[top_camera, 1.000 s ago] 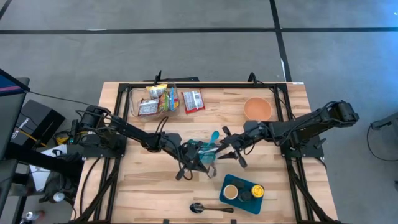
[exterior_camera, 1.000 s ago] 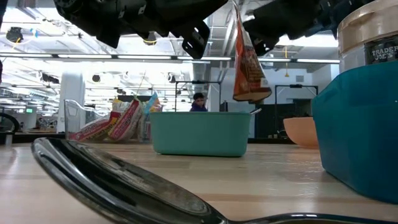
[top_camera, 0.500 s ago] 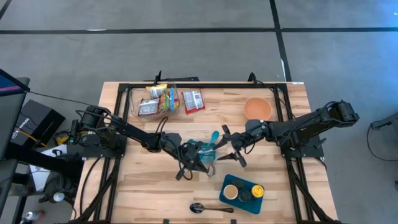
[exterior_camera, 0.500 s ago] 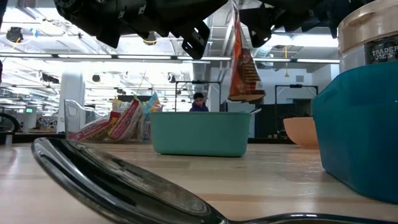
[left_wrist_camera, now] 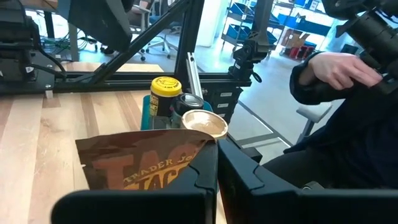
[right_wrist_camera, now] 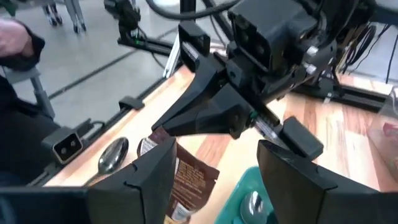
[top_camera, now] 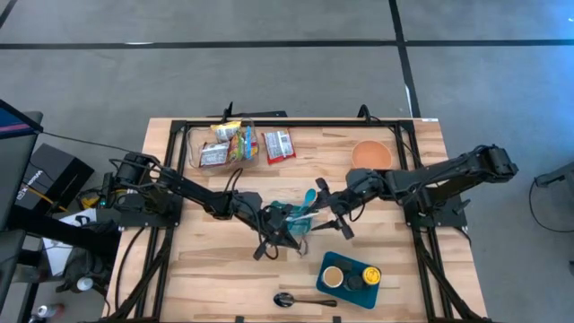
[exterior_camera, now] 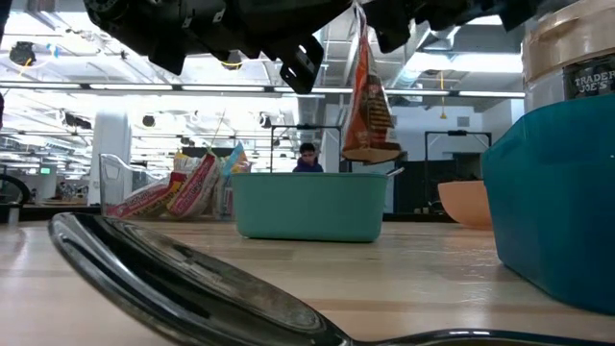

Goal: Pick & Place Food Item
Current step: Put the orange seasoning pack into the blue bin

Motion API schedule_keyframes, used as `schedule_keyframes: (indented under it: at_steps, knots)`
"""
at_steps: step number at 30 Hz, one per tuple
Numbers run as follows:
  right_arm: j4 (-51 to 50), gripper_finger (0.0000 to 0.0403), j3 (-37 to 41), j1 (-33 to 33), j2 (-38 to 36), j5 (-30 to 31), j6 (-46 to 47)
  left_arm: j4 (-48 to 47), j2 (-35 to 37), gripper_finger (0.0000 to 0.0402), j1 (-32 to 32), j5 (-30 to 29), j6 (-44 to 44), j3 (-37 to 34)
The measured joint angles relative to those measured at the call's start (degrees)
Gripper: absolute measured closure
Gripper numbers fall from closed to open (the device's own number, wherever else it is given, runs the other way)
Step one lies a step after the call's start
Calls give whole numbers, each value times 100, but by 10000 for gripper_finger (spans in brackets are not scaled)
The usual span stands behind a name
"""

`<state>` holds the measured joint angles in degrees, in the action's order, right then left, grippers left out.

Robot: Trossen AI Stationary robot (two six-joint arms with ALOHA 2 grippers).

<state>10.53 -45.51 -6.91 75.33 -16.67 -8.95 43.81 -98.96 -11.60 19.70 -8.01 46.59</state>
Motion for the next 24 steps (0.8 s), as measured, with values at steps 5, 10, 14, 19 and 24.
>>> schedule_keyframes:
  at_steps: [5,10,14,19,24]
  knots:
    - [-215,184,-163,23,187,-12,-70,-12,0,401,0,66,-40,0]
    - [-522,184,-568,17,777,-300,-72,-54,0,401,0,74,-41,2]
    - [-1178,184,-996,19,1145,-304,-208,-129,-2,401,0,74,-126,2]
    - [-1845,184,-1335,16,1421,-302,-220,-216,-2,401,0,76,-131,2]
    - [-1907,184,-1341,-58,1400,-302,-217,-287,-2,401,0,79,-131,2]
